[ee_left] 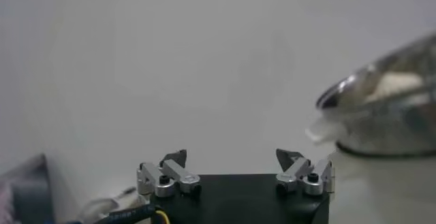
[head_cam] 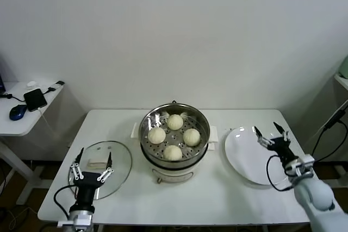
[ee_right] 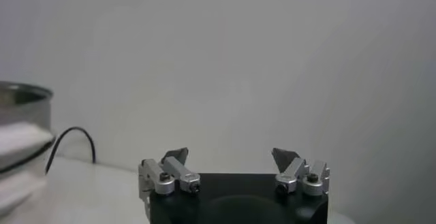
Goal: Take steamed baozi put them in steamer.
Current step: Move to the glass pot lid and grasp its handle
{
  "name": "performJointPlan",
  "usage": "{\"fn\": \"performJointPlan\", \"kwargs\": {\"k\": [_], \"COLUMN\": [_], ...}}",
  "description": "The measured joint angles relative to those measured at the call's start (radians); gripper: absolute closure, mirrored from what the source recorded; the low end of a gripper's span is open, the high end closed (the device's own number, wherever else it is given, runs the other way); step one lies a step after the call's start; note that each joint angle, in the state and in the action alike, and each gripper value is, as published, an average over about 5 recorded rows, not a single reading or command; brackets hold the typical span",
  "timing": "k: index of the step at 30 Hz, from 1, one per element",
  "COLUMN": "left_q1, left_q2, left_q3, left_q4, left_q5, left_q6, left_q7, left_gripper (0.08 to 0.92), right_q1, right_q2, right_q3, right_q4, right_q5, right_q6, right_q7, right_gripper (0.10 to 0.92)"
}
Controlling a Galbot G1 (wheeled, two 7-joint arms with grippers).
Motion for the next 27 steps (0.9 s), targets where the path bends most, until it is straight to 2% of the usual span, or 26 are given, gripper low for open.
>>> {"fn": "performJointPlan", "kwargs": {"k": [13,27], "left_q1": [-0.026,-0.147], "left_q2": [0.065,0.093], "left_q3": [-0.004,0.005], "left_q4": [0.206,0.417], "left_q5": [0.599,0.837], "left_q6": [0.057,0.156], "left_q7": [-0.210,-0.294], "left_gripper": [0.177,0.177], "right_q1": [-0.203,-0.260], "right_q2": [0.126,0.166], "right_q3": [0.057,0.090], "right_q4": [0.006,0.045], "right_q5": [-0.085,-0.110], "right_q6": [0.049,0.036], "right_q7": [0.030,0.069], "right_gripper": [0.203,0.203]}}
